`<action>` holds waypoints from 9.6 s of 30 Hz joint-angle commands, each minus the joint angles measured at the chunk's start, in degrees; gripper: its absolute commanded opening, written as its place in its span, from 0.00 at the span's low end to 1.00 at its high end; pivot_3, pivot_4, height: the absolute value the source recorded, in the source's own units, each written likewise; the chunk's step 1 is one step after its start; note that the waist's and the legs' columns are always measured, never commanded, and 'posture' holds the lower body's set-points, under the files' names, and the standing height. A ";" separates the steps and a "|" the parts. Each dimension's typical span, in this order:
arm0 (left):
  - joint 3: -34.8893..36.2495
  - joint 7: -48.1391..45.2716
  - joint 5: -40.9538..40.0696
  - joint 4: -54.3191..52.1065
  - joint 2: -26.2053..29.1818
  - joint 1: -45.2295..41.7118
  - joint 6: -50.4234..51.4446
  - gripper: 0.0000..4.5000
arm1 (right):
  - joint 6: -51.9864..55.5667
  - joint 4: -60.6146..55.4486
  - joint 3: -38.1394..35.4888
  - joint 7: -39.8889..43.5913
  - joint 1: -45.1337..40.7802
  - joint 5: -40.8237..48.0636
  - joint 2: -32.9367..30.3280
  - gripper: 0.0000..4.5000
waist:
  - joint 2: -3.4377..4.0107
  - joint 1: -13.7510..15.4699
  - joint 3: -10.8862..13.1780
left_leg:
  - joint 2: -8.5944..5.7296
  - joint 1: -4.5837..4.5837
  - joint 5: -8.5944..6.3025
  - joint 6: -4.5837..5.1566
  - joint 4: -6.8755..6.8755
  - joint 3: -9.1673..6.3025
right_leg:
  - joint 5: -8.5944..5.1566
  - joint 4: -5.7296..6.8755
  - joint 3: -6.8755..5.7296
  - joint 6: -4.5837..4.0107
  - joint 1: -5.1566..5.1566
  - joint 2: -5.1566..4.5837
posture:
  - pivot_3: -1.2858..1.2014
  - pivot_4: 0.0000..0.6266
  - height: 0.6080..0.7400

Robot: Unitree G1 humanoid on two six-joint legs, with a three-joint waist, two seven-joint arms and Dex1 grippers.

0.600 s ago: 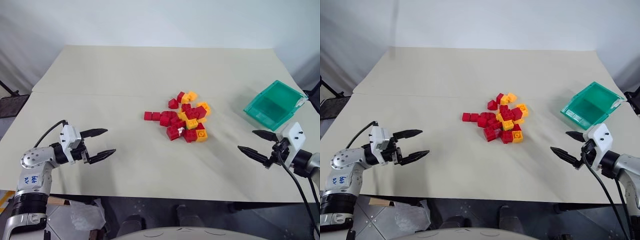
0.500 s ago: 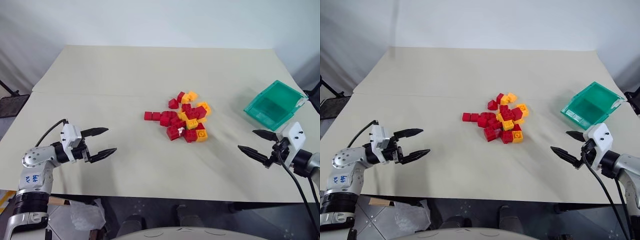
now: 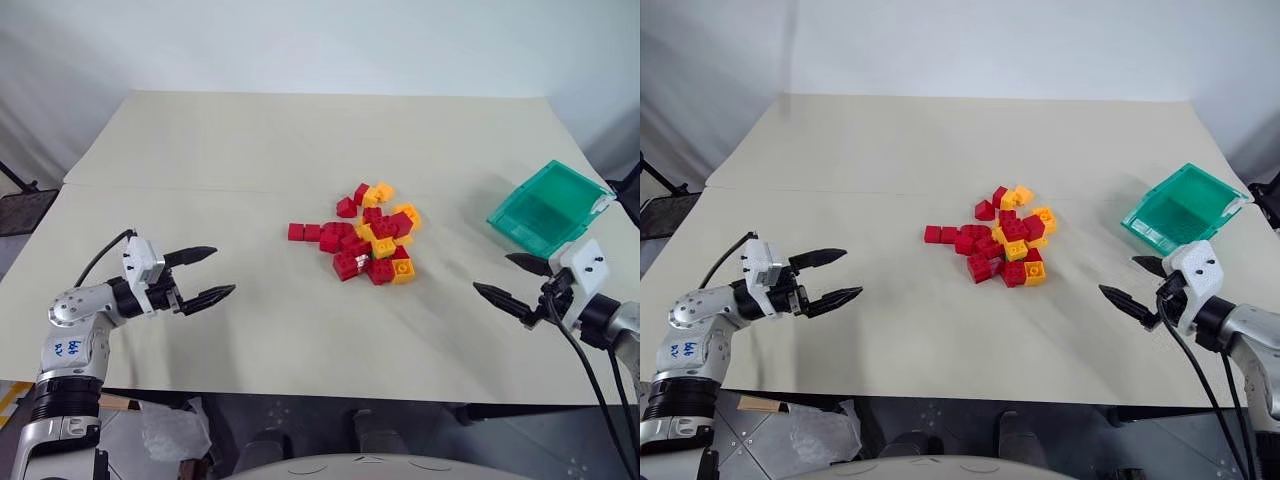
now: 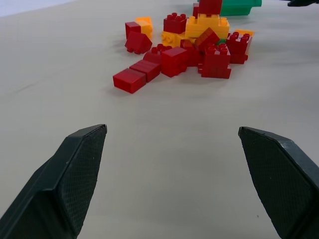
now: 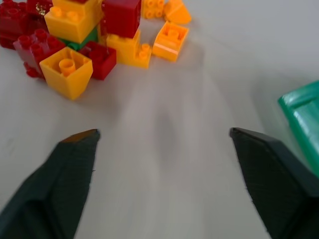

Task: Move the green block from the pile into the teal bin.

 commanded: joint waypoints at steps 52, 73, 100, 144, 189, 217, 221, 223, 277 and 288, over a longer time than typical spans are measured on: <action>0.36 -4.98 -4.27 -3.70 -5.67 -3.37 -3.12 1.00 | 1.71 10.66 23.27 -16.57 -31.07 -12.47 21.59 0.01 | -0.01 -0.77 -0.01 | 0.01 -0.23 -0.03 -0.01 0.00 -0.05 | 0.02 0.02 -0.60 -0.03 -0.13 -0.21 | 0.52 0.24 1.00; 0.91 -3.14 -4.26 -3.80 -5.77 -2.94 -3.34 1.00 | 10.72 0.96 33.64 -10.24 -25.58 -12.34 27.22 0.01 | -0.02 -1.17 -0.02 | 0.02 -0.20 -0.04 0.00 0.01 -0.08 | 0.02 0.02 -0.63 -0.03 -0.11 -0.23 | 0.52 0.24 1.00; -1.83 -11.55 -4.55 3.85 -5.40 -8.97 -2.76 1.00 | 13.77 -4.59 6.21 17.08 -8.54 2.48 -8.90 0.99 | 0.02 0.04 0.01 | -0.06 -0.15 -0.20 0.26 0.04 0.11 | 0.02 -0.23 -0.84 -0.02 -0.04 -0.42 | 0.52 0.24 1.00; 1.02 -10.36 -5.18 -1.53 -7.86 -3.70 -5.46 1.00 | 31.99 16.84 40.58 0.41 -50.86 -12.36 9.22 0.99 | 0.05 0.05 0.00 | -0.15 -0.82 -0.02 -0.01 0.14 0.19 | 0.18 -0.13 -2.05 -0.14 -0.78 -1.07 | 0.52 0.24 1.00; -0.42 -7.78 -4.93 -0.68 -9.58 -5.50 -5.85 1.00 | 35.02 7.28 41.87 7.70 -50.16 -14.21 5.82 0.29 | 0.08 -0.13 -0.02 | -0.21 -1.14 0.01 -0.07 0.27 0.13 | 0.18 -0.03 -2.33 -0.15 -1.06 -1.10 | 0.52 0.24 1.00; 1.60 -3.51 -5.67 -7.86 -9.09 1.06 -5.37 1.00 | 3.07 42.87 51.34 24.51 -65.56 -30.55 19.02 0.91 | 0.09 -0.34 -0.02 | -0.20 -1.12 0.12 -0.21 0.29 0.12 | 0.19 0.06 -2.38 -0.16 -1.09 -1.13 | 0.52 0.24 1.00; 1.34 -3.21 -5.62 -7.81 -9.19 0.61 -5.26 1.00 | 3.32 42.31 50.75 25.22 -65.32 -31.58 18.49 0.63 | 0.09 -0.34 -0.02 | -0.21 -1.12 0.12 -0.21 0.29 0.12 | 0.19 0.06 -2.38 -0.16 -1.09 -1.13 | 0.52 0.24 1.00; 1.04 -3.21 -5.49 -7.44 -9.33 0.11 -5.28 1.00 | 3.93 41.66 50.01 24.87 -64.98 -31.83 18.03 0.47 | 0.09 -0.34 -0.02 | -0.21 -1.12 0.13 -0.22 0.29 0.12 | 0.19 0.06 -2.39 -0.16 -1.09 -1.13 | 0.52 0.24 1.00; -14.61 11.17 8.94 9.51 -26.05 -32.07 0.37 1.00 | -6.75 41.88 7.67 -19.51 -45.21 -22.81 -0.59 0.99 | 0.12 0.15 -0.04 | -0.82 -0.89 0.60 0.24 0.27 0.82 | 0.52 0.43 -1.47 0.32 -1.07 -1.08 | 0.52 0.24 1.00; -4.76 2.00 -2.22 -10.07 -5.80 -10.38 18.01 1.00 | -3.92 15.44 9.64 16.67 -24.13 -5.90 -5.93 0.99 | 0.15 0.15 -0.05 | -0.77 -0.57 0.36 0.61 0.25 0.84 | 0.53 0.48 -1.35 0.31 -0.84 -1.10 | 0.52 0.24 1.00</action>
